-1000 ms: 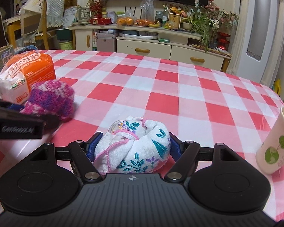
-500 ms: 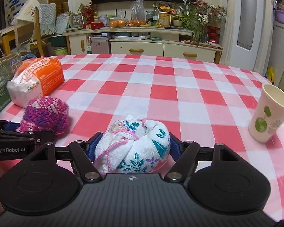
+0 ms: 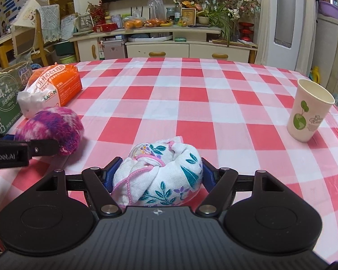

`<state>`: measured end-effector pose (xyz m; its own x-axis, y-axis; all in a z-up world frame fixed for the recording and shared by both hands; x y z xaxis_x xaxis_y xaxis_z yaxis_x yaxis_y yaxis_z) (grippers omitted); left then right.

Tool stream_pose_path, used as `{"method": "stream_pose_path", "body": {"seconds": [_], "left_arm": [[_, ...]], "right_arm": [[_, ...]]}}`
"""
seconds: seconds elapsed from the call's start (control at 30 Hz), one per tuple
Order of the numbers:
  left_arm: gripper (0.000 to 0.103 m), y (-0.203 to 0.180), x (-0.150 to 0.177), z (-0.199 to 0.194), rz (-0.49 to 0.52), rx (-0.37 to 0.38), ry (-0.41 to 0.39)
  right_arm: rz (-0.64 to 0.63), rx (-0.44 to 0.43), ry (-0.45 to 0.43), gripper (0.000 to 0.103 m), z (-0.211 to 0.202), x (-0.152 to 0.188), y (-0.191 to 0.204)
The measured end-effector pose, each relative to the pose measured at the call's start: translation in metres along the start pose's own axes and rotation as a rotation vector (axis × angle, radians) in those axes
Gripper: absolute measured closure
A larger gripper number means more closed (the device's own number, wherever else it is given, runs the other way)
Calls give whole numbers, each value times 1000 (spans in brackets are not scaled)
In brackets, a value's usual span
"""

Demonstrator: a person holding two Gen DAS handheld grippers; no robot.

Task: Organize soft objects
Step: 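Lift the pink knit sock with the left gripper while the right gripper holds the cloth bundle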

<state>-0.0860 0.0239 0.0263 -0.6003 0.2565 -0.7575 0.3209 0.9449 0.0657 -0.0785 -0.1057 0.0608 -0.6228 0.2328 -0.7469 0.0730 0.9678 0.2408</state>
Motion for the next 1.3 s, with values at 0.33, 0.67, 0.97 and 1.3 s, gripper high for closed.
{"method": "stream_pose_path", "body": {"seconds": [0.33, 0.67, 0.97, 1.3], "left_arm": [[56, 5, -9, -22, 5, 39, -53], [66, 16, -11, -39, -20, 81, -96], [47, 23, 0, -27, -51, 118, -46], [37, 16, 8, 1, -30, 123, -13]], "right_arm": [[-6, 8, -10, 14, -10, 5, 8], [-35, 2, -30, 14, -18, 7, 19], [-40, 5, -19, 15, -17, 11, 22], [-50, -7, 3, 14, -16, 14, 24]]}}
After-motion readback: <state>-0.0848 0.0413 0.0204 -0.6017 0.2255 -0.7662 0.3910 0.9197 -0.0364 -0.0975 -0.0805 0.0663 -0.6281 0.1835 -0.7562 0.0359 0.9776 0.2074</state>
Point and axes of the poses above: each gripper's, at about its wrist camera, not at the fingertips, and z roughly the way its jaws point, y to its left, x to its underside, the point moved 1 cm from there along z, roughly the way its jaws point, and after that the axes turned 15 degrees about z, right-handed, at the moved point
